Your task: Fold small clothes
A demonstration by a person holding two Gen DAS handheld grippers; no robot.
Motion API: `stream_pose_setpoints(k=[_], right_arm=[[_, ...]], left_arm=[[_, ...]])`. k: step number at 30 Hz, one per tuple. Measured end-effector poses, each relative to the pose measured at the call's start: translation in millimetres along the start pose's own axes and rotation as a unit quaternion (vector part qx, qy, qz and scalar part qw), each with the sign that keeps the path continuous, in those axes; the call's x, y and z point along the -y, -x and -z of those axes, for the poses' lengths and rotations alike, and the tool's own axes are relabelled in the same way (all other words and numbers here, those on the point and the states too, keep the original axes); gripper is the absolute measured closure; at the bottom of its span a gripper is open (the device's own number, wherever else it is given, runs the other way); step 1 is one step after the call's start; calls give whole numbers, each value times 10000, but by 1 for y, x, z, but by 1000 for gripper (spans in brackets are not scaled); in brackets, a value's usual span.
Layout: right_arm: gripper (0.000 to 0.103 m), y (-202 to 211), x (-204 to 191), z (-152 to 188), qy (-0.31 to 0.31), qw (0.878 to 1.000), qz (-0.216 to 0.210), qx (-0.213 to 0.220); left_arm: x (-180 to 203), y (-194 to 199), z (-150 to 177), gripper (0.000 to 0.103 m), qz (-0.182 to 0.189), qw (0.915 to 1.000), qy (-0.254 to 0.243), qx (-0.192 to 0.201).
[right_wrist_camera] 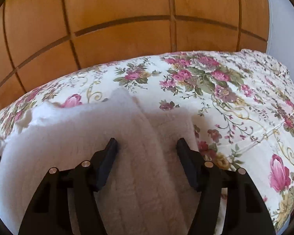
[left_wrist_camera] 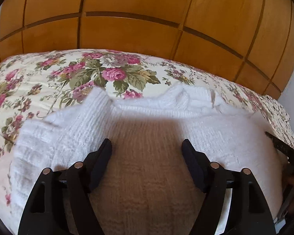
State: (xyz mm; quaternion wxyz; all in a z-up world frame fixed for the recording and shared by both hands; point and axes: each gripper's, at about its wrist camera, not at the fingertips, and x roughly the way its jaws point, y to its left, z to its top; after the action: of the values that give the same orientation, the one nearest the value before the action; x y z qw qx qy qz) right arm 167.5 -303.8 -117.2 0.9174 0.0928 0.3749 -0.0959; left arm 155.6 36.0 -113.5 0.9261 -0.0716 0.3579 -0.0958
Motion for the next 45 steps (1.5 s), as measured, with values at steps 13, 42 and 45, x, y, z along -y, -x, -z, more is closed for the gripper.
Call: stream_pose_setpoints(k=[13,42,45], right_arm=[[23,84,30,39,-863,9894,-1128,295],[32,106,32,120,-1748,9560,-2353,-133],[32,100,26,117,-1775,9560,-2335,33]], left_arm=[[11,52,22,12,712,9966,175,369],[34,57,88,91,1661,9858,-163,-156],[34,57,88,91,1668,9857,-174,-154]])
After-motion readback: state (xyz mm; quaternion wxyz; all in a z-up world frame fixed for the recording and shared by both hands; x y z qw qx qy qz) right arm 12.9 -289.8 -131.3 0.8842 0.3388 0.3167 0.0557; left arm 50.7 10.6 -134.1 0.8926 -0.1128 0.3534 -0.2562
